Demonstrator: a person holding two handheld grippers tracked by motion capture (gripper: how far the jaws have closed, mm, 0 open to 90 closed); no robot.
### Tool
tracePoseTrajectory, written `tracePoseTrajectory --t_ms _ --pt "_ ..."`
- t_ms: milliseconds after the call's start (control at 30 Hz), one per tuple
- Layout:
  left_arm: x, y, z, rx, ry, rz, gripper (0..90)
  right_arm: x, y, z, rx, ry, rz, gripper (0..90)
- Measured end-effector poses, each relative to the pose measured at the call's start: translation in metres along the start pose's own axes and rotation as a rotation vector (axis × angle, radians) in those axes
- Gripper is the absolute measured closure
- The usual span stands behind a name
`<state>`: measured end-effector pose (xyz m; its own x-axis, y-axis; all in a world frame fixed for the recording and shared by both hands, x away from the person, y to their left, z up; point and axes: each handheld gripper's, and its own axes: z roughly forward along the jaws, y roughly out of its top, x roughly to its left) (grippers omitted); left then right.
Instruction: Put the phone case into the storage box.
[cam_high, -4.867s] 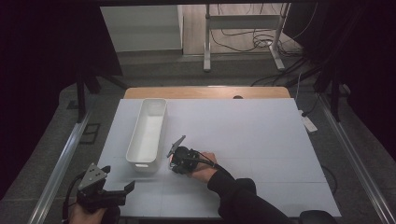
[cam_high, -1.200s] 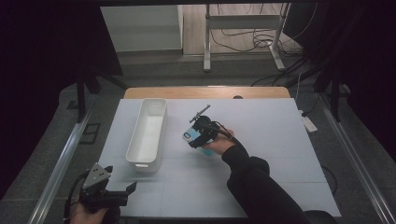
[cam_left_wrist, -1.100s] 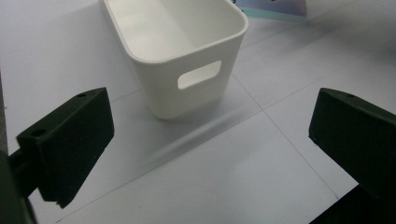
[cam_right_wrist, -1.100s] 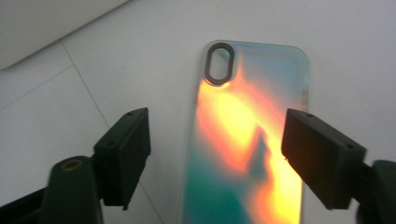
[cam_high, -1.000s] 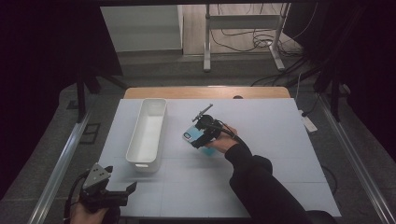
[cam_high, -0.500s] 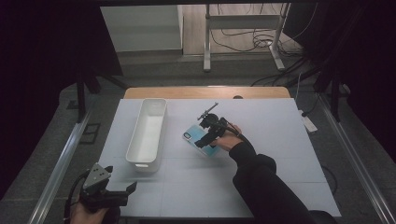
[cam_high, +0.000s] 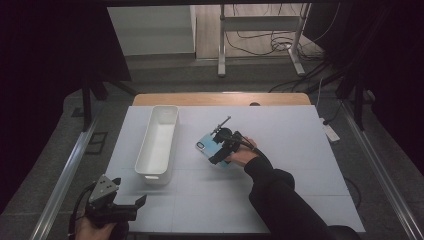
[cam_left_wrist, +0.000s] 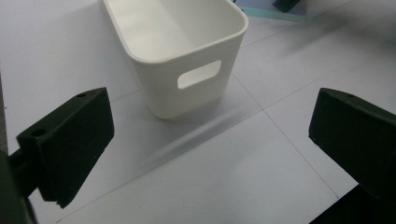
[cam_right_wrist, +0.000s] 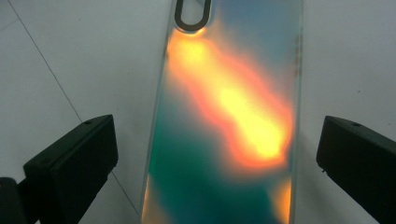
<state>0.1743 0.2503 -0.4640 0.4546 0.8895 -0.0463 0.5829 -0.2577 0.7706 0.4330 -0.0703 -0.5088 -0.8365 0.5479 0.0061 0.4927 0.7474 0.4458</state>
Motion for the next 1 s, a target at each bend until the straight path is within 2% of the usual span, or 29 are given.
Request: tracePoseTrajectory --t_ms 267,300,633,700,800,1000 --pt "0.000 0.000 0.000 0.001 -0.002 -0.002 0.6 0.002 -0.004 0.011 0.048 -0.026 -0.021 0.0" --pt "0.000 0.000 0.000 0.001 -0.002 0.000 0.6 0.003 -0.004 0.012 0.053 -0.038 -0.035 0.0" --pt "0.000 0.000 0.000 0.003 -0.001 0.001 0.6 0.004 -0.004 0.012 0.063 -0.040 -0.029 0.0" --pt "0.000 0.000 0.000 0.003 -0.001 0.000 0.6 0.004 -0.003 0.011 0.071 -0.041 -0.028 2.6" --pt "0.000 0.000 0.000 0.004 0.000 0.002 0.6 0.004 -0.002 0.007 0.071 -0.038 -0.028 14.0" --pt "0.000 0.000 0.000 0.004 0.002 0.003 0.6 0.005 -0.001 0.005 0.083 -0.042 -0.016 16.5"
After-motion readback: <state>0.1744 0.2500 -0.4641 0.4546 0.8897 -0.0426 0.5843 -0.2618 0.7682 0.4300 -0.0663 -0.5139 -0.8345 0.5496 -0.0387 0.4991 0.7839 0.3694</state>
